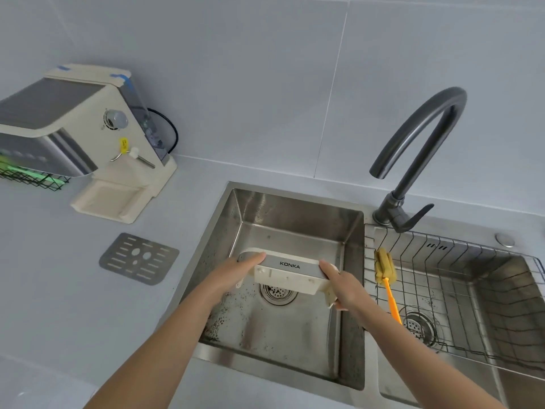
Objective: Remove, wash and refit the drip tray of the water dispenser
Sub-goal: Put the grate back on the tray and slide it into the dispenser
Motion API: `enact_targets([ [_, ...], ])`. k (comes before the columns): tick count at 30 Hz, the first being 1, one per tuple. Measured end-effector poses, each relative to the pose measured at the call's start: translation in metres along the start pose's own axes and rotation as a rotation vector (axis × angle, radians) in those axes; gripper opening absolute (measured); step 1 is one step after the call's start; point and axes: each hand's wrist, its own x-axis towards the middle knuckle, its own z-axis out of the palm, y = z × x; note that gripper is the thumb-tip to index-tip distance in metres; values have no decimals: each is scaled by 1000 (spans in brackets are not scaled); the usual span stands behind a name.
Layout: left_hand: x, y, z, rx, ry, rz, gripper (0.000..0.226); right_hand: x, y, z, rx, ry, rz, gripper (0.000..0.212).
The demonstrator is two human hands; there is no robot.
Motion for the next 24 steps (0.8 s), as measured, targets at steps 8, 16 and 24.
enact_targets([
  [8,-27,-8,-29,-67,52,183,51,-20,-24,-4,-18,-17,-355,70],
  [16,-60,-40,-61,-147,119,259,73,-21,-40,18,-50,-238,-655,52],
  [24,-69,-73,-97,-191,140,327,84,-31,-60,59,-107,-261,-701,90],
])
